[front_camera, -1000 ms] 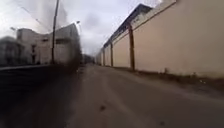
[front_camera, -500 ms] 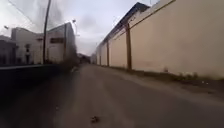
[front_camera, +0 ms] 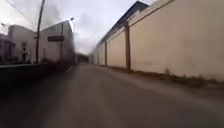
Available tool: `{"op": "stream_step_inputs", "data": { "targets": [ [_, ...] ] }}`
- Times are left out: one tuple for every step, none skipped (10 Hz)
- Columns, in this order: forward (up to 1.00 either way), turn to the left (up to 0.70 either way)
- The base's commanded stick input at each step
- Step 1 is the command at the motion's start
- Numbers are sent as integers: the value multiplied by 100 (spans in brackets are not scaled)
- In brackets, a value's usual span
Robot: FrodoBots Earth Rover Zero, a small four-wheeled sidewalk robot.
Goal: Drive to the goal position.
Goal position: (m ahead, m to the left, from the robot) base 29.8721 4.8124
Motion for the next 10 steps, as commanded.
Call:
{"op": "stream_step_inputs", "data": {
  "targets": [
    [50, 0],
    [50, 0],
    [50, 0],
    [50, 0],
    [50, 0],
    [50, 0],
    [50, 0],
    [50, 0],
    [50, 0],
    [50, 0]
  ]
}}
